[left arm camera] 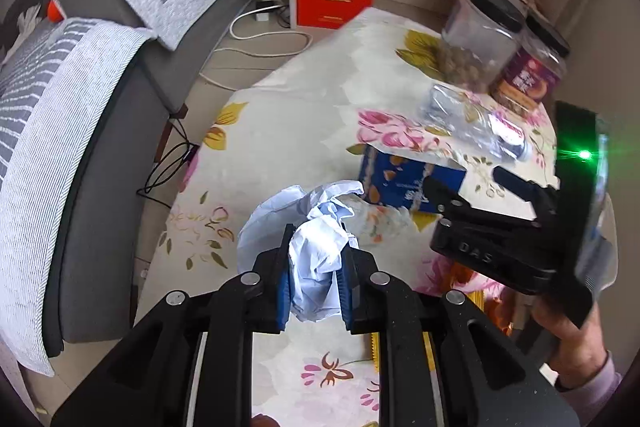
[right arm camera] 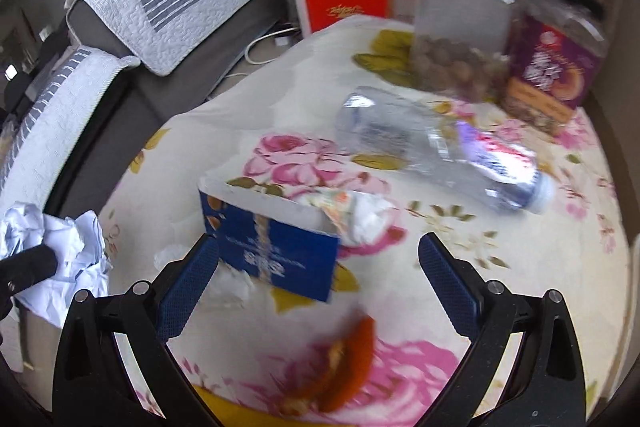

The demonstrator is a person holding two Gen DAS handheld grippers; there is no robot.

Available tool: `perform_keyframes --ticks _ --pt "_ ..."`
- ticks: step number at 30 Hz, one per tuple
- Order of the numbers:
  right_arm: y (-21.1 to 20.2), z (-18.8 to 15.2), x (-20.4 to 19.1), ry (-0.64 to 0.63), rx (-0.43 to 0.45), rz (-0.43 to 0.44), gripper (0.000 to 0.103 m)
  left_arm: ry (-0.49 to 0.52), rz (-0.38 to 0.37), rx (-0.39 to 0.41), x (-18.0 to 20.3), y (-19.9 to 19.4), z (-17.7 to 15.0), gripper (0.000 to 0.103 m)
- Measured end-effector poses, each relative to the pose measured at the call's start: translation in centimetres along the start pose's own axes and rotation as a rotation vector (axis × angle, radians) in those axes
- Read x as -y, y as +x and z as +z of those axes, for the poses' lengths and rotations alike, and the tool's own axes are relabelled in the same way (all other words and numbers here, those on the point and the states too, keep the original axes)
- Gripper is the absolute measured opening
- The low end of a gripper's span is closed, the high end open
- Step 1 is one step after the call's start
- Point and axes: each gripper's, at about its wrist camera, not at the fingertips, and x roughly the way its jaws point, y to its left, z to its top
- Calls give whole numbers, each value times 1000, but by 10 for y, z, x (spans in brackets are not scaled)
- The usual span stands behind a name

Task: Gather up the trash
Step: 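Grasp the crumpled blue paper with the left tool while the right tool grasps the snack box, then carry the crumpled paper and blue box over to the white wastebasket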

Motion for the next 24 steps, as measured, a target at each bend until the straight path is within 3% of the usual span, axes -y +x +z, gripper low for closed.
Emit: perform_keyframes --ticks 2,3,4,6,8,16,24 --pt "7 3 -5 2 -3 21 91 -10 -1 -5 -3 1 1 19" --pt "10 4 -7 -2 -12 26 77 -14 -2 -8 -4 2 2 19" --pt "17 5 -11 -12 -41 31 52 -18 -1 -10 -5 2 3 19" --pt "18 3 -14 -22 -62 -6 28 -25 0 -11 -7 3 4 19" --pt "13 3 -12 4 -58 32 16 -32 -2 -9 -9 3 6 19" --pt "-30 -3 -12 2 18 -11 9 -26 -13 11 -5 -5 4 19" --pt "-74 0 -2 33 111 -82 8 -35 -22 54 0 -20 3 19"
